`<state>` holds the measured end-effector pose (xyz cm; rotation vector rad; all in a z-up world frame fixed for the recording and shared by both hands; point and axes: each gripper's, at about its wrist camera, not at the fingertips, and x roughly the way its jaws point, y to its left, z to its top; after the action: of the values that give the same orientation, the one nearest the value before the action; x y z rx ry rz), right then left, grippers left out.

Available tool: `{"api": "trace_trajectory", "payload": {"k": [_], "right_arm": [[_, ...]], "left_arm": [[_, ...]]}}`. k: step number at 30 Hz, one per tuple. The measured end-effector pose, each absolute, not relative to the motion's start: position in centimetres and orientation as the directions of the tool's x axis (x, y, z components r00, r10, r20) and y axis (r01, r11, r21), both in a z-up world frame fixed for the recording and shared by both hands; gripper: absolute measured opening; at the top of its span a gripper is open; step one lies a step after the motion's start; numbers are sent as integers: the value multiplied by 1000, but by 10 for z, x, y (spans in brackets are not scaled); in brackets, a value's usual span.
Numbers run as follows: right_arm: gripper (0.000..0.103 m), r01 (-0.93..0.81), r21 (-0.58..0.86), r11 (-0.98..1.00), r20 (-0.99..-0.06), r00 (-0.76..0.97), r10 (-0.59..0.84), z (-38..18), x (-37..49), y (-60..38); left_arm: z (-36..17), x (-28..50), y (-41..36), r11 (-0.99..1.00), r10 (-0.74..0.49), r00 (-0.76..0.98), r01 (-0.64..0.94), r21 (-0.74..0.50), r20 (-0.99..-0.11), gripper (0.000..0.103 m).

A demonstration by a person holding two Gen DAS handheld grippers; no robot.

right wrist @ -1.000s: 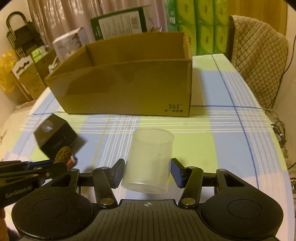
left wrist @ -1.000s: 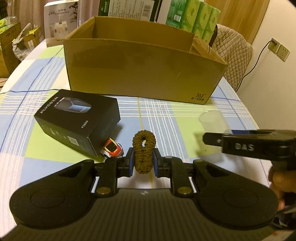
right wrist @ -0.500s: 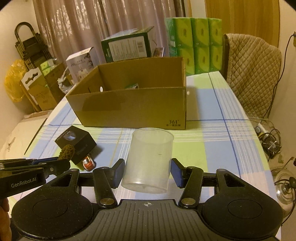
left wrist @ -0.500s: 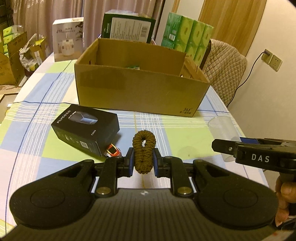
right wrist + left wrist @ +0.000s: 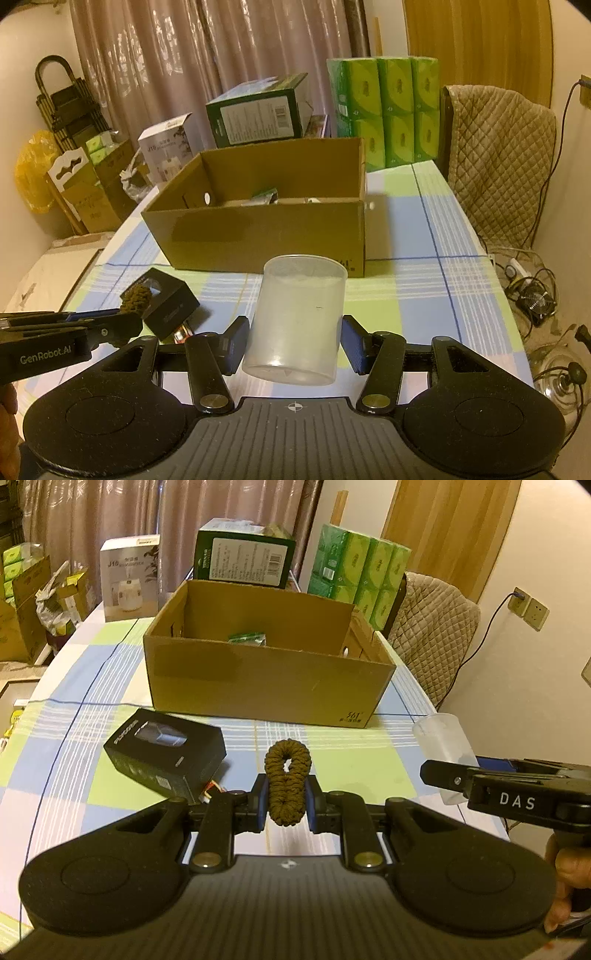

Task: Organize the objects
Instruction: 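Carry hair tie and cup to the cardboard box, opening the left tool on the hair tie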

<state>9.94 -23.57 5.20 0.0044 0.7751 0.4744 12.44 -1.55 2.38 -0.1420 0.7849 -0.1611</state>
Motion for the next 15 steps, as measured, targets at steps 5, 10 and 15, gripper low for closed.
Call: {"api": "trace_trajectory", "payload": {"k": [5, 10, 15], "right_arm": [[51, -421, 170, 891, -656, 626, 421, 64, 112, -236], [51, -440, 165, 883, -638, 635, 435, 80, 137, -232], [51, -451, 158, 878, -630, 639, 442, 95, 172, -224]], "left_arm": [[34, 135, -16, 976, -208, 701, 105, -189, -683, 16], [49, 154, -17, 975, -217, 711, 126, -182, -669, 16], [65, 185, -15, 974, -226, 720, 148, -172, -657, 16]]}}
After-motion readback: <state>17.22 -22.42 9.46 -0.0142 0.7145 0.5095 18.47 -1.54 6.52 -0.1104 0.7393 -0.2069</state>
